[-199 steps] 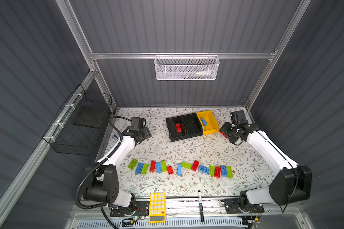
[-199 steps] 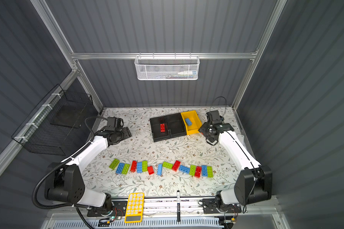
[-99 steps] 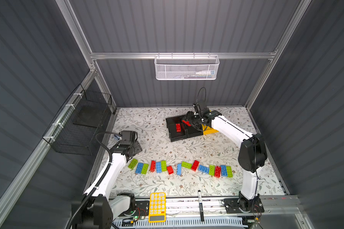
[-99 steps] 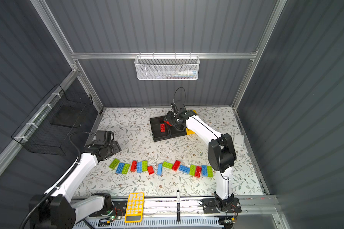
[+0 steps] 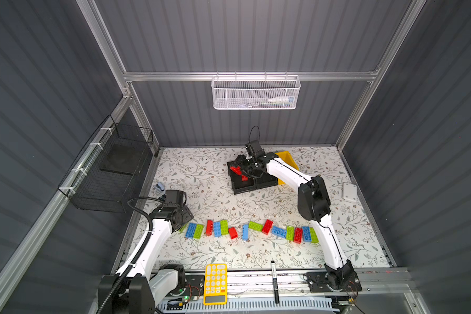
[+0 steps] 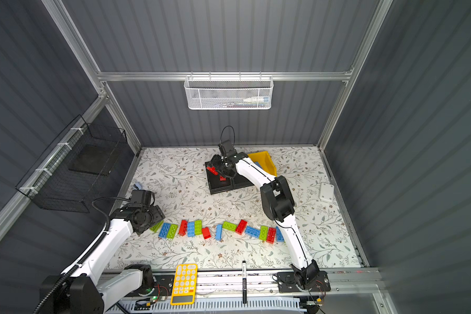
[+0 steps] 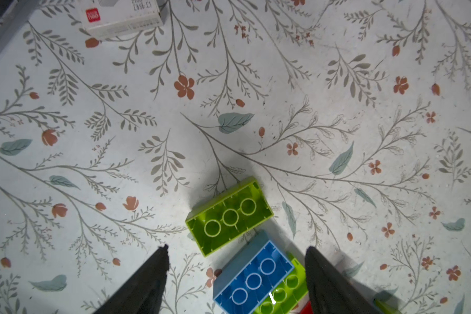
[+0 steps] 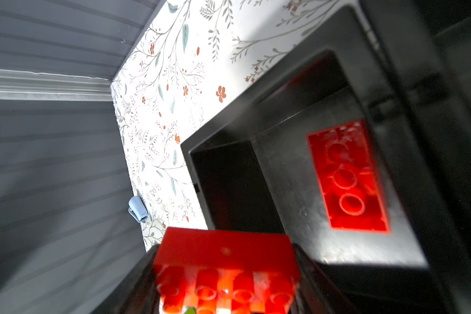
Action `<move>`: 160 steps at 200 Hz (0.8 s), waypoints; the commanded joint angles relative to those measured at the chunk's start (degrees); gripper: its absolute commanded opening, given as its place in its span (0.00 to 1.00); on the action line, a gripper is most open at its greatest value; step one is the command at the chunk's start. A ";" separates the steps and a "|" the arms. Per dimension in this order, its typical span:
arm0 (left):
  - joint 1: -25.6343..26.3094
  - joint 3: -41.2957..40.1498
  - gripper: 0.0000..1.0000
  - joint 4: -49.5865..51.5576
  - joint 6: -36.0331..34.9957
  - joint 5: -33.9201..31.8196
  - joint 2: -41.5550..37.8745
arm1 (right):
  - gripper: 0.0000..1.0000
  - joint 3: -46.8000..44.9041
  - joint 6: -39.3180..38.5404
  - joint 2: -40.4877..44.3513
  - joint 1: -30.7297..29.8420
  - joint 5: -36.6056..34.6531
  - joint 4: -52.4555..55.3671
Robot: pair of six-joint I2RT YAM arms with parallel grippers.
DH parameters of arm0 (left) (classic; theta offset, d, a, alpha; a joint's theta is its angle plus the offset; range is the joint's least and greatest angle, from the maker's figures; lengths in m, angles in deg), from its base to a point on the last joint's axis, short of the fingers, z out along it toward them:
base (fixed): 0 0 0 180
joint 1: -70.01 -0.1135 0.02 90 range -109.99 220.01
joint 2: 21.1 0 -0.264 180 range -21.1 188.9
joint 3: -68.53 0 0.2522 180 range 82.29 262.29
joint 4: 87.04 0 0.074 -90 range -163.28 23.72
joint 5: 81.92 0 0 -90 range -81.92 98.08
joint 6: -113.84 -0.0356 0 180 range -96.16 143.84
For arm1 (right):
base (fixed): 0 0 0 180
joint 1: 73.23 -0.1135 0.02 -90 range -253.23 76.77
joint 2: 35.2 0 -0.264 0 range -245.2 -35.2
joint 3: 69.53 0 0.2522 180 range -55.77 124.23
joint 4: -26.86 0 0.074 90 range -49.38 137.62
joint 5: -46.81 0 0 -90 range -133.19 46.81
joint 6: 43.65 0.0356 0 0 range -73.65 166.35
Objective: Sort the legos into containers by color
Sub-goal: Place the lego in the container.
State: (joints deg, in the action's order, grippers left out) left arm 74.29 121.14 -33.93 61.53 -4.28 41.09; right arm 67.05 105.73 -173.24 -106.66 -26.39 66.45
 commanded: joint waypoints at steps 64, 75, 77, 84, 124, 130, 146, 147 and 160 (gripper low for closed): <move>-1.36 -2.18 0.84 -1.11 2.18 2.52 2.76 | 0.83 3.31 1.44 -1.32 0.30 -0.25 3.54; -1.54 -2.28 0.85 -1.27 2.11 2.52 2.84 | 0.85 3.08 1.29 -0.73 0.51 -0.39 3.70; -1.55 -2.29 0.85 -1.29 2.12 2.56 2.84 | 0.85 3.00 1.28 -0.54 0.52 -0.41 3.68; -1.71 -2.29 0.85 -1.40 2.12 2.52 3.00 | 0.85 2.69 1.19 -0.04 0.67 -0.68 3.68; -2.34 -1.85 0.86 -1.98 1.69 2.88 4.46 | 0.90 0.22 0.16 4.77 2.15 -2.14 3.44; -2.42 -1.78 0.86 -2.00 1.59 2.97 4.59 | 0.90 -0.35 -0.15 5.77 2.41 -2.34 3.30; -2.52 -1.67 0.86 -2.13 1.44 3.05 5.02 | 0.90 -2.46 -0.78 8.53 3.14 -2.51 2.81; -2.52 -1.67 0.86 -2.06 1.43 3.05 5.03 | 0.90 -2.66 -0.85 8.73 3.25 -2.45 2.73; -2.60 -1.59 0.87 -2.16 1.24 3.04 5.37 | 0.90 -5.40 -1.59 11.61 3.99 -2.51 1.61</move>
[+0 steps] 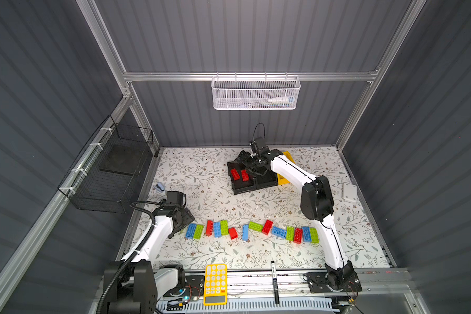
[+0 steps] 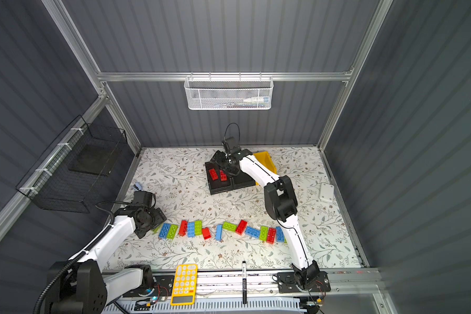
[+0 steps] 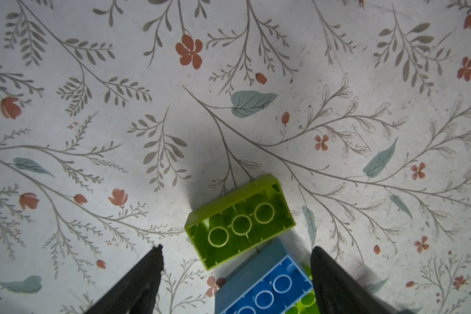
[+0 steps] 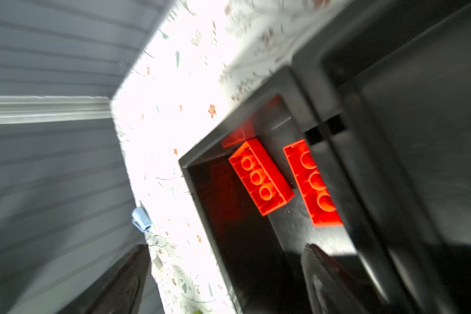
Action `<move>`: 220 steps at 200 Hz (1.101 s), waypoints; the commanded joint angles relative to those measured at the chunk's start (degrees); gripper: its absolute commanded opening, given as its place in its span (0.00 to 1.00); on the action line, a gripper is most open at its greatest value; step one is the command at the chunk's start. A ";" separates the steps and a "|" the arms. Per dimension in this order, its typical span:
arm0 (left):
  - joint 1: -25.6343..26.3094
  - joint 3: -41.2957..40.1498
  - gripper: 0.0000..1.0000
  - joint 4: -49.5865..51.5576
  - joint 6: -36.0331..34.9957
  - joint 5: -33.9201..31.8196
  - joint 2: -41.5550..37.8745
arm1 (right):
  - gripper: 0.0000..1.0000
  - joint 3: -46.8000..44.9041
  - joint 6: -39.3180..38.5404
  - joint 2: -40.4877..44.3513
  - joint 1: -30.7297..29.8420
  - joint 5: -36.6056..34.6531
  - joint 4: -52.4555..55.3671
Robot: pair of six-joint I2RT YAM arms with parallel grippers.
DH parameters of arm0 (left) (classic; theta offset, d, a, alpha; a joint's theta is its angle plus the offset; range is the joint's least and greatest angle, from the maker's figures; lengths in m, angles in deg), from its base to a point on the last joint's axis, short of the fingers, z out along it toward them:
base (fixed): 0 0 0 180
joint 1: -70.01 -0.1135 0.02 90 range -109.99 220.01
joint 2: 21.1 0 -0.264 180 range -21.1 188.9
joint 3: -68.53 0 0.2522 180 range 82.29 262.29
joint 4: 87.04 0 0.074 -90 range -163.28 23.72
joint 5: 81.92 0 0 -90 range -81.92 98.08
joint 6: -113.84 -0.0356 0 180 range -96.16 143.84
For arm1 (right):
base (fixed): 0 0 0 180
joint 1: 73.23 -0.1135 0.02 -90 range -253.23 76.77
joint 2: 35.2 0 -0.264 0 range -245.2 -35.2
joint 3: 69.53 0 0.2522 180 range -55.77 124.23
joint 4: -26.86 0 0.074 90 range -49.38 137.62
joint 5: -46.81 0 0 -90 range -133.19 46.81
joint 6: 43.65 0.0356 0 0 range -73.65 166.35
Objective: Sort the legos into containers by color
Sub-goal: Place the lego in the container, then pick up the lego from the middle-left of the table.
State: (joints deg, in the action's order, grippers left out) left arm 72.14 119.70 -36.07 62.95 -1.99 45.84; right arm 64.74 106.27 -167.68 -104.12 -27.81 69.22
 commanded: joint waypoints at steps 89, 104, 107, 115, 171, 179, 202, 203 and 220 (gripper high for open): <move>-2.66 -0.20 0.86 -4.28 -0.55 3.50 6.39 | 0.86 -22.01 -6.57 21.42 5.72 -3.71 -5.91; -2.74 0.57 0.86 -5.07 -0.19 4.72 8.33 | 0.86 -23.72 -6.26 22.07 6.00 -3.54 -6.01; -2.75 0.76 0.86 -5.23 -0.12 4.97 8.57 | 0.86 -23.98 -6.23 22.18 6.01 -3.60 -6.01; -2.75 1.15 0.86 -5.51 0.10 5.48 9.18 | 0.86 -24.43 -6.30 22.35 6.03 -3.52 -6.01; -2.75 1.85 0.86 -7.46 3.87 7.67 11.10 | 0.86 -26.68 -6.22 22.80 6.54 -3.08 -8.21; -2.75 1.92 0.86 -7.52 4.46 7.77 11.35 | 0.85 -26.94 -6.22 22.80 6.65 -3.01 -8.30; -2.75 1.97 0.85 -7.47 5.57 7.55 11.88 | 0.85 -27.87 -6.11 22.89 7.19 -2.52 -8.63; -2.75 1.97 0.85 -7.49 5.60 7.53 11.89 | 0.85 -27.92 -6.08 22.89 7.18 -2.53 -8.64; -2.83 2.14 0.83 -7.39 5.71 7.26 12.12 | 0.85 -28.39 -6.05 22.99 7.59 -2.35 -8.74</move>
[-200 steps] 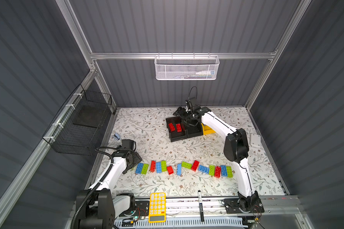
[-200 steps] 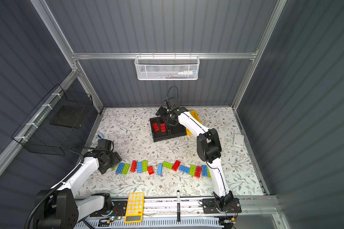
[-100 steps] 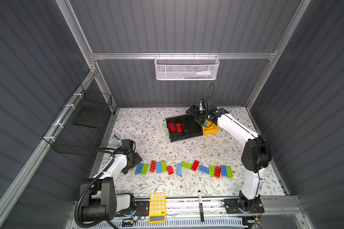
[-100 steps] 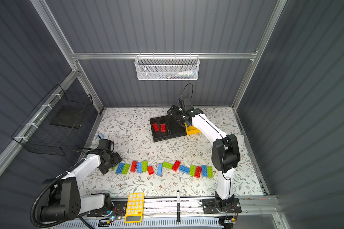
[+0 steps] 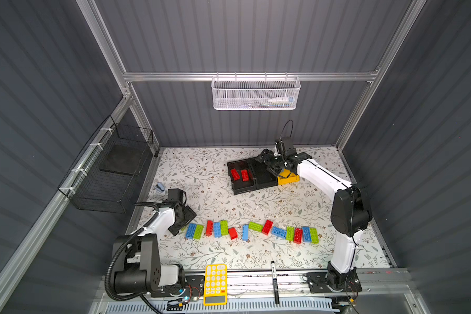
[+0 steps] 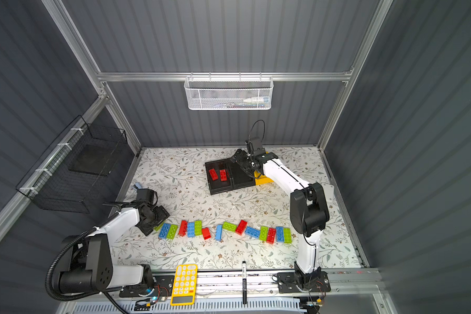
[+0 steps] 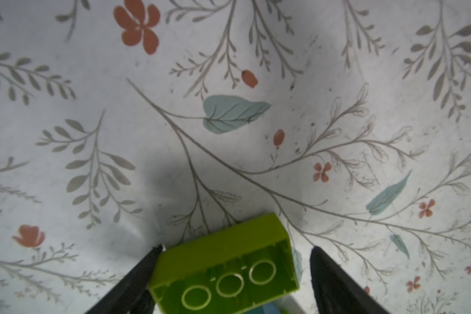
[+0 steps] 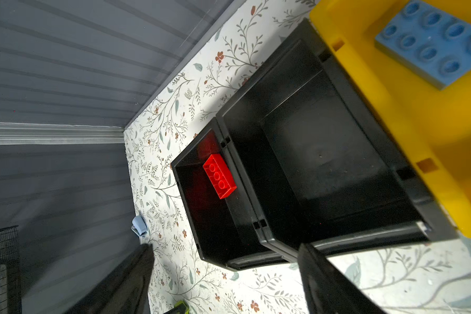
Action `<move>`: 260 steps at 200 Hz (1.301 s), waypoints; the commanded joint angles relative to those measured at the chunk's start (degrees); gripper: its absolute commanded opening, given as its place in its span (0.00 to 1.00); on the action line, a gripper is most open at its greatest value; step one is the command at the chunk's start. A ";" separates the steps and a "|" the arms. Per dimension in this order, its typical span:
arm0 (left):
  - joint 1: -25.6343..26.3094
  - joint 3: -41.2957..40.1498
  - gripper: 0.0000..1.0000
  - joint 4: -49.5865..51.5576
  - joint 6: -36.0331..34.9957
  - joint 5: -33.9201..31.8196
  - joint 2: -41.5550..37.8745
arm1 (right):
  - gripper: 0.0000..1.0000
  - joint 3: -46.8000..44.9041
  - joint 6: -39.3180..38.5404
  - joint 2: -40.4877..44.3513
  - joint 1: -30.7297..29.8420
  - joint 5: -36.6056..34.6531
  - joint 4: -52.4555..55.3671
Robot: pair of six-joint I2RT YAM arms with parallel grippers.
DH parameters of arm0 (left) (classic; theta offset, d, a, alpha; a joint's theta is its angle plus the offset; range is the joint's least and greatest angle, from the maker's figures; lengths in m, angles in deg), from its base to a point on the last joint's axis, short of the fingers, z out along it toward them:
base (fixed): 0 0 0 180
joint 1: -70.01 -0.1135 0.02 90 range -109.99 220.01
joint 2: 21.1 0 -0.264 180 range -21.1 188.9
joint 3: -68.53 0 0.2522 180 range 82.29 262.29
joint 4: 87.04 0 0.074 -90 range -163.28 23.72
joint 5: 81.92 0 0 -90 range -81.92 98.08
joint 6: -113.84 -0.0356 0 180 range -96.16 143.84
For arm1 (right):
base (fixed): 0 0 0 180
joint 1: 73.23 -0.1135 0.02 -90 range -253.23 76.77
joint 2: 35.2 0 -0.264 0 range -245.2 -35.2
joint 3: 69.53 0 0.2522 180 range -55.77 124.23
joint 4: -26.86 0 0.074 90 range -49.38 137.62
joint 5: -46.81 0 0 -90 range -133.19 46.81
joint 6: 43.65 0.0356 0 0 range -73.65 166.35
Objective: Sort the legos into containers by color
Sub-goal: Pick up the lego from the middle-left of the table, then place the lego in the container.
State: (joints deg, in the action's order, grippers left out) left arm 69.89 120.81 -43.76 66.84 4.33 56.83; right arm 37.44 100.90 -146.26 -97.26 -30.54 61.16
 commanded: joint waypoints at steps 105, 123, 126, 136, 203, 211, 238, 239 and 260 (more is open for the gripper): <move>-0.58 4.22 0.45 2.69 -4.50 -0.93 -1.90 | 0.84 -9.58 -2.09 5.93 4.05 0.72 -1.36; -0.50 5.31 0.43 3.35 -6.17 -1.12 -3.64 | 0.84 -13.11 -3.07 7.93 5.35 0.20 -1.73; -0.50 5.59 0.43 3.43 -6.40 -1.05 -3.92 | 0.84 -13.69 -3.30 8.27 5.51 0.05 -1.73; -0.41 6.52 0.42 3.75 -7.07 -1.07 -4.98 | 0.83 -15.64 -3.92 9.42 6.21 -0.23 -1.64; 14.81 23.35 0.41 7.42 -12.86 -12.51 -1.26 | 0.83 -27.41 -8.65 18.96 13.69 -2.70 0.37; 16.82 25.21 0.41 6.76 -13.69 -13.22 0.22 | 0.83 -28.30 -9.24 19.95 14.83 -2.87 1.17; 23.89 32.20 0.41 4.01 -18.34 -16.53 6.31 | 0.82 -30.73 -11.24 23.84 17.02 -5.43 4.25; 24.14 32.48 0.41 3.99 -18.54 -16.63 6.55 | 0.83 -30.81 -11.32 23.99 17.10 -5.52 4.29; 28.77 38.57 0.41 1.45 -23.62 -17.14 12.58 | 0.83 -32.78 -11.74 26.91 18.27 -6.84 6.21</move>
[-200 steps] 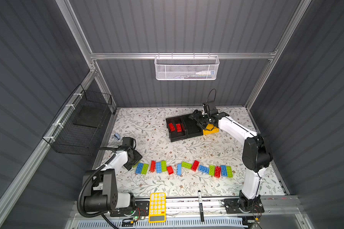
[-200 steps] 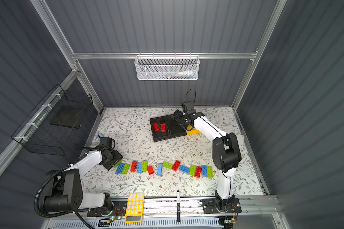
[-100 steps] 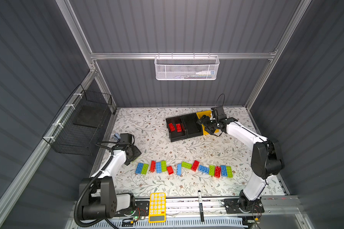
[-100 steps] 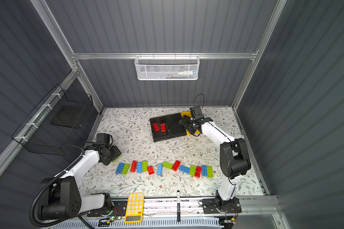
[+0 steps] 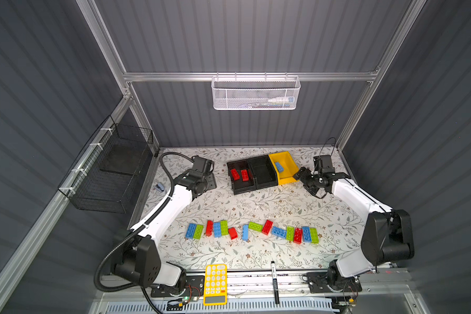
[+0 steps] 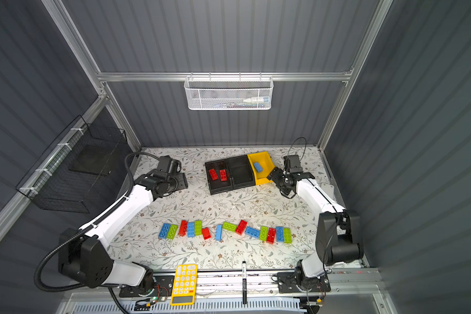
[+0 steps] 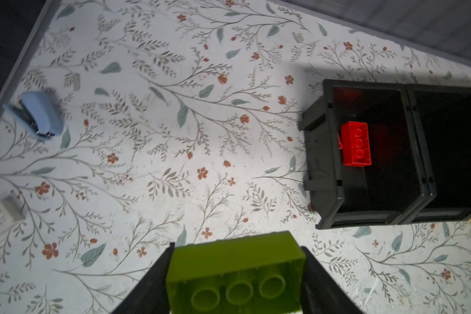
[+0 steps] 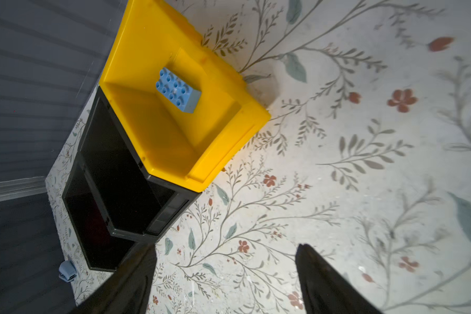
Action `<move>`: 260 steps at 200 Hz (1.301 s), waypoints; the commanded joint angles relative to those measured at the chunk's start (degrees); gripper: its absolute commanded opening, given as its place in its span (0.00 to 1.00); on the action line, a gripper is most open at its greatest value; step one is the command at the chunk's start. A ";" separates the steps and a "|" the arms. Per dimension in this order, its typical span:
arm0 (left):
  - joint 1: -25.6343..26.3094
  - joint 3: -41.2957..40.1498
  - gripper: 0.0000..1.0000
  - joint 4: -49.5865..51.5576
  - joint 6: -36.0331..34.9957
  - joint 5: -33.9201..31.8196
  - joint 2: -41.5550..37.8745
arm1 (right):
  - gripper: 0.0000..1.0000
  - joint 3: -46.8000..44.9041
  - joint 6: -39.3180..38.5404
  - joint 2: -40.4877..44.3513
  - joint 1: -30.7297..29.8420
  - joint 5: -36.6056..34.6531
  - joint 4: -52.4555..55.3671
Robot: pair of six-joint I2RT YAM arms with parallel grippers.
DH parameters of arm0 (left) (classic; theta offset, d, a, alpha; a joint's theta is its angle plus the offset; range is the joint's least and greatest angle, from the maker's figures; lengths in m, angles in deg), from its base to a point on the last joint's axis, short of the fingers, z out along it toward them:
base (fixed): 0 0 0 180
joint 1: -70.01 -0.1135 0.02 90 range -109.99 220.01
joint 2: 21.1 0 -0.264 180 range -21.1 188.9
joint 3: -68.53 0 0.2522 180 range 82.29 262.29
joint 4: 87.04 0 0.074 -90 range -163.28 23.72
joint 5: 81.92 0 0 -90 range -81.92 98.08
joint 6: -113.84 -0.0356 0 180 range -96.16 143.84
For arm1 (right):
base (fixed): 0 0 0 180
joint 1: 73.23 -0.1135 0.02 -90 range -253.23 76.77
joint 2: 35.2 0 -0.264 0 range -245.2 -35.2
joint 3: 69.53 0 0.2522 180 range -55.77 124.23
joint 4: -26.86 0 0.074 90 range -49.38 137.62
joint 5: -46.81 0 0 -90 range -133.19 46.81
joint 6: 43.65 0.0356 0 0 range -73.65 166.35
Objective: Sort the legos into containers by color
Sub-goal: Place the lego in the container.
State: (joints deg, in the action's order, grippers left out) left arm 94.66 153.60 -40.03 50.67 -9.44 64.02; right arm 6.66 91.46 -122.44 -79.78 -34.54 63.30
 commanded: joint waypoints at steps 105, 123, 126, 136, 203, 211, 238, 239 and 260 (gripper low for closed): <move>12.26 52.09 0.41 0.49 -30.62 9.12 42.35 | 0.81 -16.78 -1.04 20.24 2.94 -8.65 9.78; 12.27 56.40 0.42 -1.63 -32.81 9.64 46.82 | 0.81 -19.14 0.05 22.48 3.12 -8.23 10.04; 12.28 57.22 0.42 -1.88 -33.27 9.92 47.55 | 0.81 -19.41 0.26 22.78 3.12 -8.14 10.12; 12.27 59.65 0.43 -2.36 -34.78 10.56 49.93 | 0.81 -20.41 0.91 25.05 3.11 -7.78 10.60; 12.53 65.46 0.54 -3.87 -39.94 13.96 58.45 | 0.82 -27.62 4.61 35.84 3.12 -7.29 15.11; 12.49 65.53 0.57 -4.03 -39.41 13.65 58.83 | 0.82 -28.26 5.01 35.85 3.11 -6.89 15.46; 12.88 65.30 0.67 -4.30 -38.09 13.76 59.37 | 0.84 -27.83 5.66 34.18 3.12 -4.19 17.78; 12.88 65.28 0.68 -4.37 -38.09 13.75 59.33 | 0.84 -27.78 5.68 34.17 3.12 -4.18 17.90; 13.04 64.57 0.77 -5.12 -37.34 13.33 58.82 | 0.85 -27.33 4.98 33.69 3.11 -4.80 19.21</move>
State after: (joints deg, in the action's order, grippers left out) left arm 106.96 216.68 -43.35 12.94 3.46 123.08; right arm -21.05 96.07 -88.32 -76.85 -39.83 79.21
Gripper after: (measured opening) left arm 0.729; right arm 0.845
